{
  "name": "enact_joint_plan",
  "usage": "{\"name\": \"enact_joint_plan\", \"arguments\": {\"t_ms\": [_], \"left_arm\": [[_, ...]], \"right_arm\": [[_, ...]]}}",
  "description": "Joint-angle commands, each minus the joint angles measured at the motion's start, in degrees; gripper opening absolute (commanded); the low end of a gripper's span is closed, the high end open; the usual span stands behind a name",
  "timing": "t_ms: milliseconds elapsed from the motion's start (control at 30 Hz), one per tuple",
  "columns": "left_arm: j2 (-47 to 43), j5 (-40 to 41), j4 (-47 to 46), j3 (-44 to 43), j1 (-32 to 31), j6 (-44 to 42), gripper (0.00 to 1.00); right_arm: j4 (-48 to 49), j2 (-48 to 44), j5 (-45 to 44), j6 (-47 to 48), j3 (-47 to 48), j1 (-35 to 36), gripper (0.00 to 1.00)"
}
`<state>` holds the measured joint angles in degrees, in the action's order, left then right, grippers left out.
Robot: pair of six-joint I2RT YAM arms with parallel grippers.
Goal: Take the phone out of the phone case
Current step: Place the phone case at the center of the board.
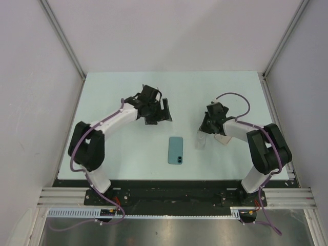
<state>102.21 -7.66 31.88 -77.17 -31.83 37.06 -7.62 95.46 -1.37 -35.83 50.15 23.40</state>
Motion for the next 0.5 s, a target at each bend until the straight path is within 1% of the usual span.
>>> {"name": "enact_joint_plan", "arguments": {"t_ms": [0, 33, 67, 100, 133, 167, 200, 233, 267, 300, 333, 367, 400, 467], "left_arm": [[-10.3, -0.8, -4.1, 3.8, 3.2, -1.0, 0.86], [-11.1, -1.3, -4.6, 4.7, 3.6, -1.0, 0.87], [-11.8, -1.6, -4.9, 5.4, 4.0, -1.0, 0.88], [-12.9, -1.7, -5.2, 6.5, 4.6, -1.1, 0.88], [-13.3, -2.5, -5.4, 6.9, 4.8, -1.3, 0.89], [-13.6, -3.1, -5.6, 7.3, 5.0, -1.5, 0.91], [-14.0, -3.8, -5.7, 7.9, 5.3, -1.9, 0.94], [-14.2, -4.6, -5.7, 8.1, 5.4, -2.2, 0.97], [-14.5, -4.7, -5.6, 8.3, 5.5, -2.3, 0.99], [-14.8, -4.7, -5.4, 8.8, 5.5, -2.8, 1.00], [-15.6, -4.7, -5.5, 9.1, 5.6, -3.0, 1.00], [-16.3, -4.3, -5.5, 9.5, 5.6, -3.0, 1.00], [-17.5, -4.3, -6.1, 10.3, 5.7, -2.8, 1.00], [-18.8, -4.7, -7.6, 11.7, 5.9, -2.7, 1.00]], "right_arm": [[13.1, 3.2, 11.2, 2.7, 3.5, -4.8, 0.00], [15.2, 4.7, 12.7, 2.4, 5.0, -5.5, 0.00], [16.0, 8.4, 14.0, 1.9, 6.6, -6.4, 0.01], [16.4, 10.1, 16.5, 1.6, 8.2, -6.8, 0.05], [15.9, 12.1, 17.8, 1.6, 12.3, -7.0, 0.12], [15.3, 15.1, 18.9, 1.4, 14.1, -7.1, 0.39], [14.0, 16.5, 19.1, 1.2, 16.2, -7.1, 0.52], [10.7, 17.3, 18.6, 1.1, 19.1, -7.1, 0.62], [9.0, 17.7, 17.6, 1.3, 20.1, -7.1, 0.78], [7.8, 17.0, 14.3, 1.5, 20.5, -7.1, 0.86], [3.7, 16.3, 12.3, 1.6, 20.7, -7.1, 0.90], [1.9, 15.3, 10.1, 2.0, 21.0, -7.1, 0.96], [-1.3, 13.5, 6.2, 2.7, 21.0, -7.4, 0.97], [-4.6, 11.0, 1.4, 3.5, 21.0, -7.6, 0.99]]}}
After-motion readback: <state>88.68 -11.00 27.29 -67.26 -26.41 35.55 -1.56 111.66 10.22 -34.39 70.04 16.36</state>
